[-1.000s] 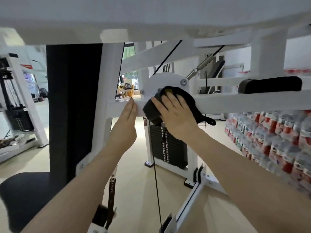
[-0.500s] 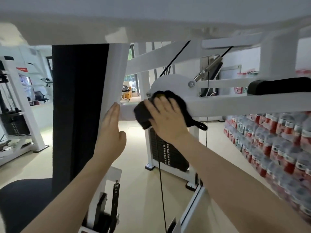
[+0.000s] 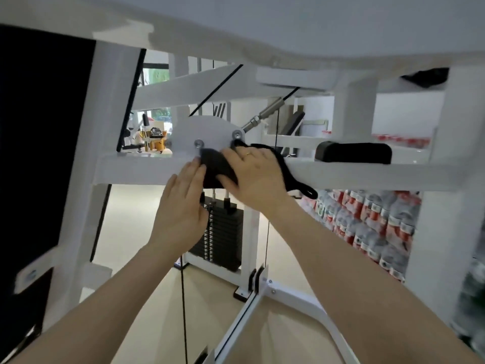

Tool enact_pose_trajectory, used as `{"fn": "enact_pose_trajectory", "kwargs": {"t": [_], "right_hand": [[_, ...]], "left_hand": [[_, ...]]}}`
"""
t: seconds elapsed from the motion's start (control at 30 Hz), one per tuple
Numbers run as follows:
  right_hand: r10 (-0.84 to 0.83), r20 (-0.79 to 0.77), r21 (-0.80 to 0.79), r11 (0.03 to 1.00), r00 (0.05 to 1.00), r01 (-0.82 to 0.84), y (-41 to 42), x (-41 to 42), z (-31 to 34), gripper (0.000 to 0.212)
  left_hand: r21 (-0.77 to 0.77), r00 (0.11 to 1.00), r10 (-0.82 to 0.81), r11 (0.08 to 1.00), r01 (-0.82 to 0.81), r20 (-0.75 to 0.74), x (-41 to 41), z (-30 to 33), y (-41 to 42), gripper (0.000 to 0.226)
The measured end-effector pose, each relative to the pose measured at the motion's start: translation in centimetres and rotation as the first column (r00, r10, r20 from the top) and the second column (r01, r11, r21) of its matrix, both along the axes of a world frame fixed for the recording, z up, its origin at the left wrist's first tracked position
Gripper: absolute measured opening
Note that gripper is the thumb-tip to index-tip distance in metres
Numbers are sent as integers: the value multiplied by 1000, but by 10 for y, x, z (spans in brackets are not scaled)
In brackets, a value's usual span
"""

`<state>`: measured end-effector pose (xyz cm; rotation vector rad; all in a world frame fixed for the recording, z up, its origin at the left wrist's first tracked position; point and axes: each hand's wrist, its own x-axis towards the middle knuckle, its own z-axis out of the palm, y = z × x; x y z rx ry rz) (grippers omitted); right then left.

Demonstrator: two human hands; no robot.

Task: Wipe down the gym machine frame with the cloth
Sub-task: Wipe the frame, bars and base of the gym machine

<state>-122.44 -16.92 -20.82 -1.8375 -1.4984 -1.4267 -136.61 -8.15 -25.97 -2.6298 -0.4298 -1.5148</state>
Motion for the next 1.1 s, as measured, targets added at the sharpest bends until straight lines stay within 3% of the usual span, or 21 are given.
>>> {"fn": "enact_pose_trajectory", "kwargs": {"t": [0.2, 0.3, 0.43, 0.5, 0.53, 0.6, 0.67, 0.83, 0.93, 1.1], "right_hand": [[-391, 40, 222, 901, 920, 373, -72, 59, -21, 38], [-267, -113, 193, 939, 957, 285, -49, 38, -18, 37], [-11, -100, -33, 999, 995, 8, -51, 42, -3, 38], [27, -196, -2, 1000, 980, -28, -76, 53, 1, 43], [34, -208, 101, 995, 978, -13, -90, 56, -2, 43], [21, -170, 348, 937, 985, 40, -117, 63, -8, 43], [-56, -114, 452, 886, 992, 102, -132, 75, -7, 44], [-244, -170, 218, 936, 955, 278, -128, 102, 6, 58], [-280, -86, 157, 944, 956, 290, -122, 109, 28, 60], [-230, 6, 225, 949, 973, 223, -120, 119, 30, 47]], "left_hand": [[8, 993, -107, 994, 107, -60, 26, -12, -36, 68], [52, 989, -131, 990, 135, -64, 40, -11, -49, 69], [66, 988, -142, 987, 146, -57, 61, 7, -58, 73], [182, 984, -148, 969, 164, -98, 72, 14, -64, 74], [244, 981, -142, 955, 170, -128, 79, 16, -69, 75], [316, 981, -110, 936, 156, -159, 92, 18, -79, 78], [338, 985, -79, 932, 128, -154, 105, 18, -85, 76], [372, 995, -74, 924, 94, -69, 119, 28, -89, 47], [383, 992, -115, 915, 128, -57, 119, 36, -85, 43], [352, 988, -137, 924, 152, -67, 118, 38, -83, 49]]}}
